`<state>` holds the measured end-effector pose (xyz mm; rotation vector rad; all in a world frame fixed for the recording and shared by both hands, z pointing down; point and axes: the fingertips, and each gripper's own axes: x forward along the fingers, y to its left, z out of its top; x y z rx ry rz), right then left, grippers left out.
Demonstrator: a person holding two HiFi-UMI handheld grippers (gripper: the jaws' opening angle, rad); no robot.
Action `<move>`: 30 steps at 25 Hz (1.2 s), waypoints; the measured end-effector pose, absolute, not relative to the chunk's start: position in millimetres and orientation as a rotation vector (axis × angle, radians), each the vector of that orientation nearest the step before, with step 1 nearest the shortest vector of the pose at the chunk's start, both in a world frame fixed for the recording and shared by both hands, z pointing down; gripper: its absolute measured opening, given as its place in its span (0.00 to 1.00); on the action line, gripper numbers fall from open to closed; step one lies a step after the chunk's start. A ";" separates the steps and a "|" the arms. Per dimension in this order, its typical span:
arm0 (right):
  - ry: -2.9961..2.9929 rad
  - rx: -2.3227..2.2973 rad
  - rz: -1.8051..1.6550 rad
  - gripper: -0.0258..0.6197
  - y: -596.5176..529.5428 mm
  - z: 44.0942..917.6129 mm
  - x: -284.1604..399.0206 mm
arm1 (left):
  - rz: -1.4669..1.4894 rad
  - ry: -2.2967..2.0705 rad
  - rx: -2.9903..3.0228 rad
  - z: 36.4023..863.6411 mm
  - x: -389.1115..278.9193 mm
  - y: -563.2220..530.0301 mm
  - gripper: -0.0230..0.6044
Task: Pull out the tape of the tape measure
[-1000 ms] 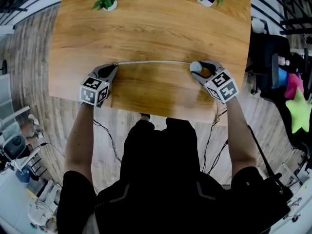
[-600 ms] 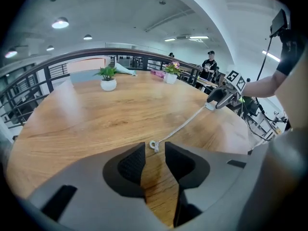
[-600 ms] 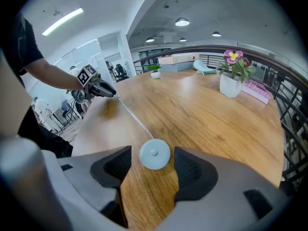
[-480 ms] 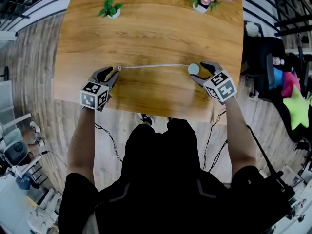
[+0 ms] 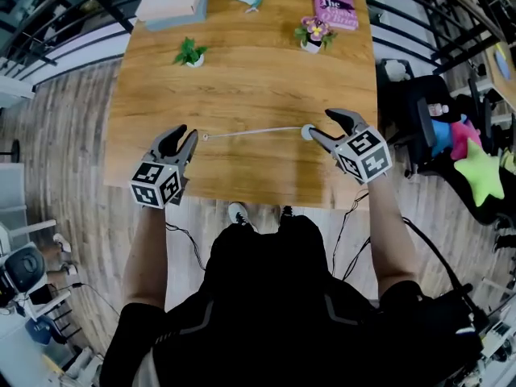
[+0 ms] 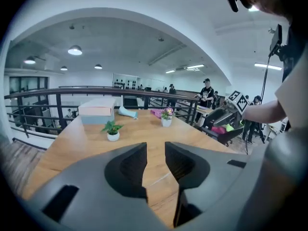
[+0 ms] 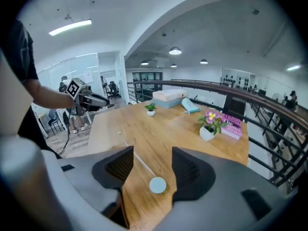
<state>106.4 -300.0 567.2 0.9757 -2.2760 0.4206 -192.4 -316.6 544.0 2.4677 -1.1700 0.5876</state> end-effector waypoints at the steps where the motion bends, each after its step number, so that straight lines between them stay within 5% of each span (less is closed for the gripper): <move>1: -2.285 1.005 0.392 0.44 -300.8 552.0 106.5 | 0.567 -1.188 2.492 529.0 -190.7 -315.2 0.25; 16: -2.526 1.383 0.205 0.26 -286.2 356.9 104.5 | 0.199 -1.459 2.667 345.5 -189.3 -310.3 0.19; 24: -2.555 1.548 0.127 0.05 -278.1 307.5 104.1 | 0.034 -1.577 2.677 294.0 -186.7 -293.3 0.09; 30: -2.558 1.616 0.129 0.05 -278.4 291.8 106.6 | 0.022 -1.585 2.657 284.2 -184.3 -290.9 0.09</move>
